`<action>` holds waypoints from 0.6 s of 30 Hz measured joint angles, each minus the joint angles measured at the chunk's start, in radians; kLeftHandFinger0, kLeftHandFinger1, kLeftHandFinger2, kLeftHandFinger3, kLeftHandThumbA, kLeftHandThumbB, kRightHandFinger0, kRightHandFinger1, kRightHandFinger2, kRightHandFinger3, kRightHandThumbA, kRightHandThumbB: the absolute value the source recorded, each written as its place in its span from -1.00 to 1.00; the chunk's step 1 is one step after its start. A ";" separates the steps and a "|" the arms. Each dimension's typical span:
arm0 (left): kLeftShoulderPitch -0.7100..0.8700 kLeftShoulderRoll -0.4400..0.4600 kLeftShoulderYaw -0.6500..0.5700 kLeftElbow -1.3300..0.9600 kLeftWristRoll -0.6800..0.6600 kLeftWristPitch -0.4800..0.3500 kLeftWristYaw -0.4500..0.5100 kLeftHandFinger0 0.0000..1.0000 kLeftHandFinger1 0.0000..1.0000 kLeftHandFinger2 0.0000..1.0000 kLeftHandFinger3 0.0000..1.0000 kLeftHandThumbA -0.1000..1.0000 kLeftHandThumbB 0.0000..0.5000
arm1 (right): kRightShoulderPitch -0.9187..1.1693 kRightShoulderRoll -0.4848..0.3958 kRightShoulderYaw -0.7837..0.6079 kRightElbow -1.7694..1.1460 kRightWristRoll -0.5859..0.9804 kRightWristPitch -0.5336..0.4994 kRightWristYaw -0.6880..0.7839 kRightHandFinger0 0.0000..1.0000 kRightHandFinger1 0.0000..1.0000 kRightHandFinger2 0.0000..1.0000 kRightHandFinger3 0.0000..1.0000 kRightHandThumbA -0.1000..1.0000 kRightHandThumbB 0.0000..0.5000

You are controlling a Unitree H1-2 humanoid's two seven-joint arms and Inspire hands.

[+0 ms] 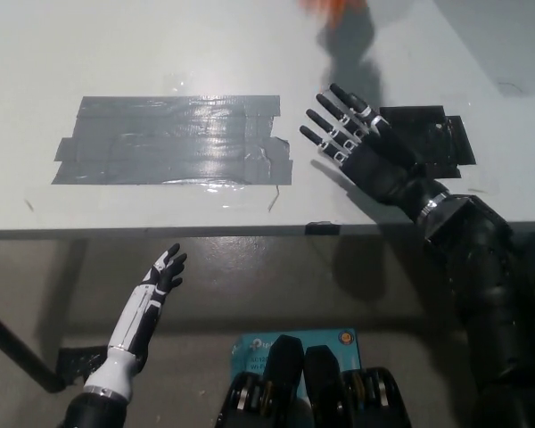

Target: An orange duster is kept infront of the robot in the middle of the table and the robot extends its right arm to grab the duster, picks it up and hands it to a person

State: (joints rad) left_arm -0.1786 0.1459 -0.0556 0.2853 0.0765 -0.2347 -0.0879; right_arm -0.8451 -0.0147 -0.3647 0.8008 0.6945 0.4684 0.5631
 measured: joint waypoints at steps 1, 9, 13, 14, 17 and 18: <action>0.000 0.000 0.000 0.000 0.000 0.000 0.000 1.00 1.00 1.00 1.00 0.99 -0.31 | 0.011 -0.001 0.001 -0.020 0.003 0.000 0.008 1.00 1.00 1.00 1.00 0.78 1.00; -0.003 0.002 0.000 0.000 0.000 0.004 -0.001 1.00 1.00 1.00 1.00 1.00 -0.31 | 0.128 -0.020 0.044 -0.247 0.015 0.000 0.022 1.00 1.00 1.00 1.00 1.00 1.00; -0.004 0.001 0.000 0.003 0.000 0.006 -0.001 1.00 1.00 1.00 1.00 1.00 -0.31 | 0.213 -0.027 0.055 -0.385 0.015 0.000 0.017 1.00 1.00 1.00 1.00 1.00 0.91; -0.004 0.001 0.000 0.004 0.000 0.008 -0.001 1.00 1.00 1.00 1.00 1.00 -0.31 | 0.257 -0.027 0.056 -0.441 0.012 0.000 0.013 1.00 1.00 1.00 1.00 1.00 0.90; -0.005 0.001 0.000 0.005 0.000 0.011 -0.001 1.00 1.00 1.00 1.00 1.00 -0.26 | 0.348 -0.025 0.057 -0.554 0.004 -0.001 0.002 1.00 1.00 1.00 1.00 1.00 0.80; -0.005 0.001 0.000 0.005 0.000 0.012 -0.001 1.00 1.00 1.00 1.00 1.00 -0.27 | 0.364 -0.024 0.057 -0.574 0.002 -0.001 0.000 1.00 1.00 1.00 1.00 1.00 0.66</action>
State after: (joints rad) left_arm -0.1837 0.1471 -0.0557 0.2903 0.0766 -0.2227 -0.0884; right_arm -0.4806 -0.0389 -0.3073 0.2270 0.6966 0.4676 0.5631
